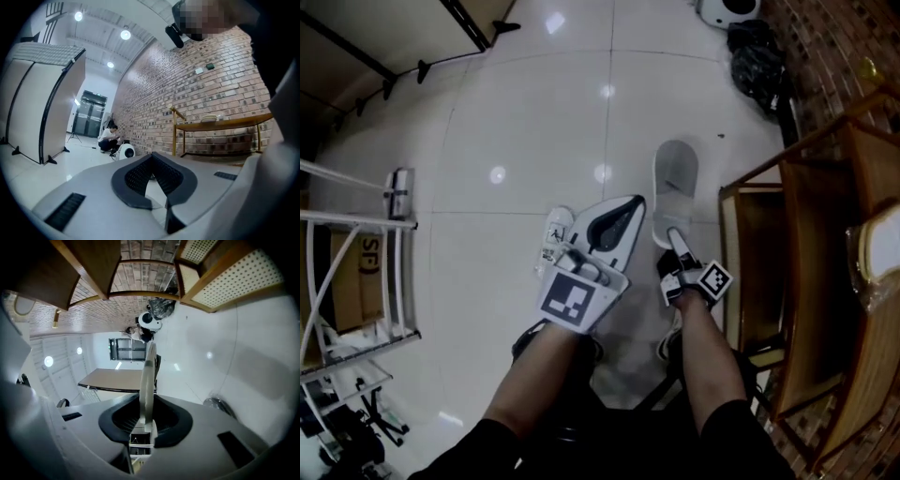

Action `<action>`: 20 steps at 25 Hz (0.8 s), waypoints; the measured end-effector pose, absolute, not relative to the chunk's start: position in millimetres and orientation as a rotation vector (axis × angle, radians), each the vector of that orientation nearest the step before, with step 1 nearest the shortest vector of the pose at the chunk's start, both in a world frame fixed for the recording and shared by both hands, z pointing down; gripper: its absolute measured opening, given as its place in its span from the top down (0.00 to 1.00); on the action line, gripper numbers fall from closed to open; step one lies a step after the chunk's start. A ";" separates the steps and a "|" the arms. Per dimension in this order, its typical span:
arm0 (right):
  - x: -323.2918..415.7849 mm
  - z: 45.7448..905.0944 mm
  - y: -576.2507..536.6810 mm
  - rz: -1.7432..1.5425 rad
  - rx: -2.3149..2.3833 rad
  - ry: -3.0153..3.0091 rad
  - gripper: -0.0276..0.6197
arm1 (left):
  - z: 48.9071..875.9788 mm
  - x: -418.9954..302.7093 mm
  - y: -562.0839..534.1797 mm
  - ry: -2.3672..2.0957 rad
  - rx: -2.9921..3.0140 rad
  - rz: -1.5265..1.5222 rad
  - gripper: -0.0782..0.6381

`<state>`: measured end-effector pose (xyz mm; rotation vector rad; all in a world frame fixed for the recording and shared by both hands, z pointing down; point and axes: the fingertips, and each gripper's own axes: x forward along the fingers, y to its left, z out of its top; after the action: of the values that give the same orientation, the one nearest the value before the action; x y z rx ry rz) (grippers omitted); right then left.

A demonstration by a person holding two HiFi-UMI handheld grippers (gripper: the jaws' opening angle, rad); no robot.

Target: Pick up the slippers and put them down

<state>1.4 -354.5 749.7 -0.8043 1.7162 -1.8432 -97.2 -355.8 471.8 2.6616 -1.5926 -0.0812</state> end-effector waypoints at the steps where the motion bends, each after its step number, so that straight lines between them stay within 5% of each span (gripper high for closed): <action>1: 3.0 764.3 -351.0 -1.864 -0.823 1.706 0.85 | 480.2 -96.5 -357.9 -1.582 2.644 -0.089 0.88; 11: 5.1 900.9 -305.0 -2.069 -0.948 1.652 0.85 | 539.0 -118.0 -390.6 -1.721 2.545 -0.038 0.88; 20: -7.0 929.8 -291.0 -2.104 -0.953 1.598 0.84 | 550.9 -118.6 -395.7 -1.695 2.480 -0.069 0.88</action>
<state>-7.0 -291.0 929.8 -0.9530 1.5979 -2.1038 -118.6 -395.7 550.9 2.4803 -1.6946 -0.0694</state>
